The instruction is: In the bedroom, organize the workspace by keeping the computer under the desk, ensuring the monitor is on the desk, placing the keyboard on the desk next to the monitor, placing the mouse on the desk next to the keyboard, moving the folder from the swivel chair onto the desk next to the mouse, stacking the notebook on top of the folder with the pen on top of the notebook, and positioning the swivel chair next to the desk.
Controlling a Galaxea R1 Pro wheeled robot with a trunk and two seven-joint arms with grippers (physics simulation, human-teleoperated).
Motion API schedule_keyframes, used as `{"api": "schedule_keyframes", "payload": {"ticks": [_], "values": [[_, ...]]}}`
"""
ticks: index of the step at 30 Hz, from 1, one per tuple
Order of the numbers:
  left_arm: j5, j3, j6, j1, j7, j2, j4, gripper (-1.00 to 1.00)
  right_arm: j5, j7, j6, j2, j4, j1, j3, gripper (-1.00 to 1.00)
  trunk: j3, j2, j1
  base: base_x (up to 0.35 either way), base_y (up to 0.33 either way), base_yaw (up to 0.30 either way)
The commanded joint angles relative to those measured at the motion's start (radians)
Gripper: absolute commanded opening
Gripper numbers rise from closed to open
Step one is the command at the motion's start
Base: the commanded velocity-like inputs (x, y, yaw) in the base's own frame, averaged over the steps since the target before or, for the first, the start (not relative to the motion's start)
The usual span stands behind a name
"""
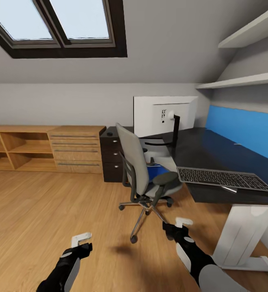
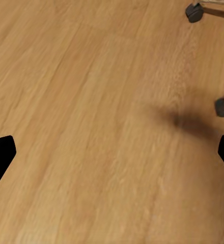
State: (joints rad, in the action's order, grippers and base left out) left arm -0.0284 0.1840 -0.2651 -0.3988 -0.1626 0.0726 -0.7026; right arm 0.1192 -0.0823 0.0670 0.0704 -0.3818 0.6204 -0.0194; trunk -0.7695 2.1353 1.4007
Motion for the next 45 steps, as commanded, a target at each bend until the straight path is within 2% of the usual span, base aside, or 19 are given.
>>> {"api": "schedule_keyframes", "payload": {"ticks": [1, 5, 8, 9, 11, 12, 13, 14, 18, 20, 24, 28, 31, 32, 36, 41, 42, 45], "values": [[-0.003, 0.002, -0.006, -0.003, -0.002, 0.002, -0.003, 1.00, 0.009, 0.000, -0.002, 0.001, 0.002, 0.007, -0.001, 1.00, -0.004, 0.008, 0.004, 0.000, 0.000, 0.000], [-0.001, 0.001, 0.015, -0.010, 0.001, 0.005, -0.034, 1.00, 0.004, -0.005, -0.018, 0.003, 0.006, 0.025, 0.006, 1.00, -0.017, 0.036, 0.019, 0.000, 0.000, 0.000], [-0.001, 0.000, 0.034, -0.013, 0.003, 0.009, -0.121, 1.00, 0.003, -0.007, -0.022, 0.002, 0.007, 0.030, 0.008, 1.00, -0.026, 0.057, 0.031, 0.000, 0.000, 0.000], [0.000, -0.001, 0.037, -0.013, 0.004, 0.016, -0.180, 1.00, 0.003, -0.007, -0.024, 0.001, 0.006, 0.031, 0.009, 1.00, -0.029, 0.064, 0.034, 0.000, 0.000, 0.000], [0.000, -0.002, 0.038, -0.006, 0.004, 0.032, -0.242, 1.00, 0.003, -0.007, -0.024, 0.001, 0.005, 0.032, 0.009, 1.00, -0.036, 0.078, 0.042, 0.000, 0.000, 0.000], [0.001, -0.002, 0.034, 0.010, 0.004, 0.053, -0.306, 1.00, 0.003, -0.008, -0.025, 0.001, 0.004, 0.032, 0.009, 1.00, -0.039, 0.085, 0.046, 0.000, 0.000, 0.000], [0.002, -0.003, 0.030, 0.021, 0.004, 0.063, -0.336, 1.00, 0.003, -0.008, -0.025, 0.001, 0.004, 0.032, 0.009, 1.00, -0.042, 0.092, 0.050, 0.000, 0.000, 0.000], [0.003, -0.014, -0.036, 0.069, 0.005, 0.094, -0.466, 1.00, 0.004, -0.008, -0.025, 0.001, 0.003, 0.033, 0.009, 1.00, -0.045, 0.099, 0.054, 0.000, 0.000, 0.000], [0.000, -0.031, -0.202, 0.091, 0.006, 0.102, -0.609, 1.00, 0.006, -0.006, -0.022, 0.000, 0.003, 0.033, 0.006, 1.00, -0.058, 0.127, 0.069, 0.000, 0.000, 0.000], [-0.001, -0.034, -0.239, 0.100, 0.007, 0.102, -0.648, 1.00, 0.008, -0.005, -0.020, 0.000, 0.003, 0.033, 0.005, 1.00, -0.064, 0.141, 0.077, 0.000, 0.000, 0.000], [0.000, -0.037, -0.257, 0.165, 0.008, 0.102, -0.690, 1.00, 0.009, -0.005, -0.020, 0.001, 0.003, 0.033, 0.005, 1.00, -0.076, 0.169, 0.092, 0.000, 0.000, 0.000], [0.000, -0.046, -0.235, 0.217, 0.009, 0.102, -0.732, 1.00, 0.009, -0.005, -0.020, 0.002, -0.003, 0.031, 0.006, 1.00, -0.089, 0.197, 0.107, 0.000, 0.000, 0.000], [0.002, -0.088, -0.187, 0.276, 0.009, 0.102, -0.790, 1.00, 0.008, -0.005, -0.019, 0.002, -0.026, 0.028, 0.007, 1.00, -0.098, 0.218, 0.119, 0.000, 0.000, 0.000], [0.003, -0.115, -0.158, 0.306, 0.008, 0.102, -0.813, 1.00, 0.008, -0.005, -0.020, 0.002, -0.045, 0.025, 0.007, 1.00, -0.101, 0.225, 0.123, 0.000, 0.000, 0.000], [0.003, -0.148, -0.116, 0.350, 0.006, 0.102, -0.839, 1.00, 0.007, -0.005, -0.021, 0.002, -0.107, -0.002, 0.007, 1.00, -0.114, 0.253, 0.138, 0.000, 0.000, 0.000], [0.004, -0.165, -0.091, 0.376, 0.004, 0.099, -0.854, 1.00, 0.003, -0.007, -0.026, 0.002, -0.311, -0.109, 0.009, 1.00, -0.130, 0.288, 0.157, 0.000, 0.000, 0.000], [0.004, -0.167, -0.087, 0.380, 0.004, 0.098, -0.855, 1.00, 0.000, -0.008, -0.032, 0.001, -0.404, -0.164, 0.013, 1.00, -0.133, 0.295, 0.161, 0.000, 0.000, 0.000], [0.004, -0.168, -0.085, 0.382, 0.002, 0.097, -0.857, 1.00, -0.002, -0.008, -0.046, 0.001, -0.488, -0.215, 0.017, 1.00, -0.142, 0.316, 0.172, 0.000, 0.000, 0.000]]}}
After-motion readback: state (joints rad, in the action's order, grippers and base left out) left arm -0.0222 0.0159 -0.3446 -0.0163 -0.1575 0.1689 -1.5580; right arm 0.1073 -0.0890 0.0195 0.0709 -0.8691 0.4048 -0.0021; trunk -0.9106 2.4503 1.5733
